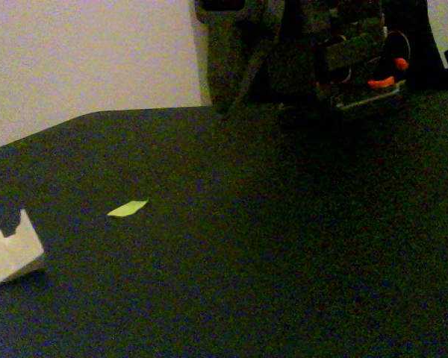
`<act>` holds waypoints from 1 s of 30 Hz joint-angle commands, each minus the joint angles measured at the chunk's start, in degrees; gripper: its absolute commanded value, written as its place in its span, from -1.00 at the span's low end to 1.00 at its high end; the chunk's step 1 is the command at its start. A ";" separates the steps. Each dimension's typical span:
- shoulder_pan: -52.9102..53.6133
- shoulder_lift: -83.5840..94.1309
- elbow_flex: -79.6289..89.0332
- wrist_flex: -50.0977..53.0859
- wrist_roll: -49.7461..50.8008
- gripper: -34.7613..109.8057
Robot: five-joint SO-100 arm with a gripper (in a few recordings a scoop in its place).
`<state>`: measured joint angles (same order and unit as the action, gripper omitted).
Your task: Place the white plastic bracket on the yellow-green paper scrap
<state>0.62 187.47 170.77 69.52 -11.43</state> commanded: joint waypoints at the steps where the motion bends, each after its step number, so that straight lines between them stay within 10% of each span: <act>1: -0.44 1.76 0.44 2.11 -1.41 -0.52; 30: 1.23 1.23 -14.68 0.26 12.57 -0.52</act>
<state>0.62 187.47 163.65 68.82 -0.88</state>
